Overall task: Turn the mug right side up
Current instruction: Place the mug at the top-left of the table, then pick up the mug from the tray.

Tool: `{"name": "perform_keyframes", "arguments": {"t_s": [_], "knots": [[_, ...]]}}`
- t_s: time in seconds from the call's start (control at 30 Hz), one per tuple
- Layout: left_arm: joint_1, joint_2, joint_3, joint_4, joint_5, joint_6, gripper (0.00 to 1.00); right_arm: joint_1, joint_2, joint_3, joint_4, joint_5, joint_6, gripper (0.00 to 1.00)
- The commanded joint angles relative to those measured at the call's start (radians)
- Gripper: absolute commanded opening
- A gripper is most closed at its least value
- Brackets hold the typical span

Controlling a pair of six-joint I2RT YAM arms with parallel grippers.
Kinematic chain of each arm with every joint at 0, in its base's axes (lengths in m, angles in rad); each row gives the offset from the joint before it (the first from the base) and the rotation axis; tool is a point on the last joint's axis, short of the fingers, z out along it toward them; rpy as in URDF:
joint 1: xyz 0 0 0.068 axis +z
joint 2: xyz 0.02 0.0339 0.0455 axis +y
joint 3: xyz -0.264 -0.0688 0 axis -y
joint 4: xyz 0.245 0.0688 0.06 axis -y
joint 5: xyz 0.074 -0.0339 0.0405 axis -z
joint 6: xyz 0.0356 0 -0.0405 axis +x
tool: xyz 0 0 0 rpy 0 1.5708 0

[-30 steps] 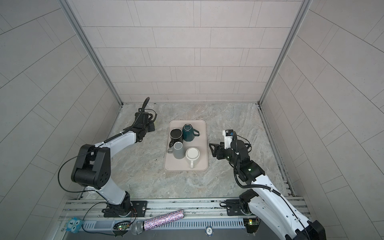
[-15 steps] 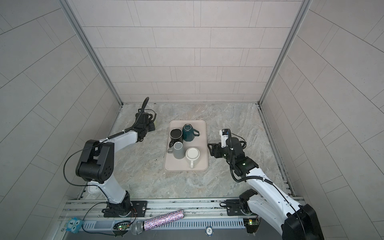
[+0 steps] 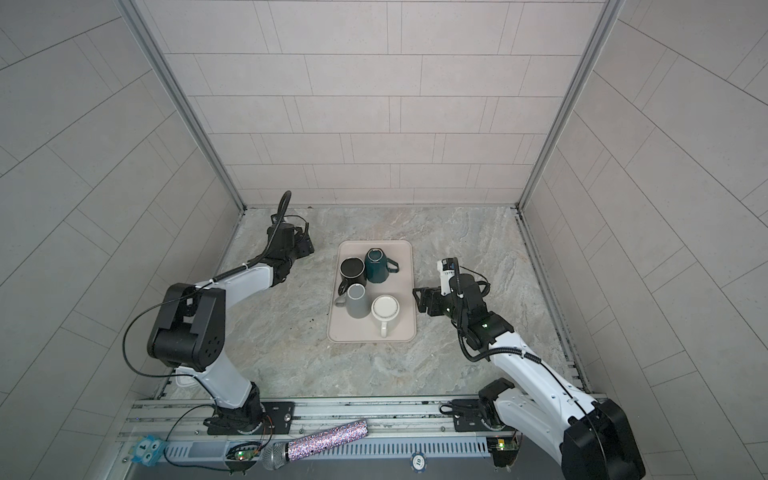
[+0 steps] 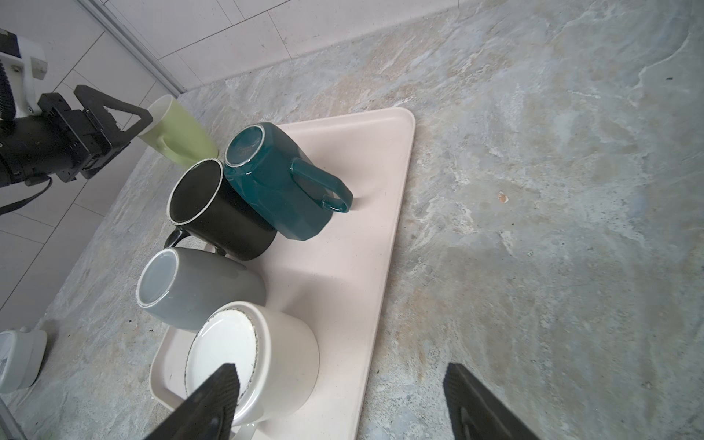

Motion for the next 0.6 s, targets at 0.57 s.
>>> {"name": "perform_keyframes", "arguments": {"t_s": [0.57], "knots": [[-0.178,-0.424,-0.126,-0.216,-0.115,-0.028,1.0,0.021,0.068,0.188,-0.201,-0.07,-0.075,0.85]]}}
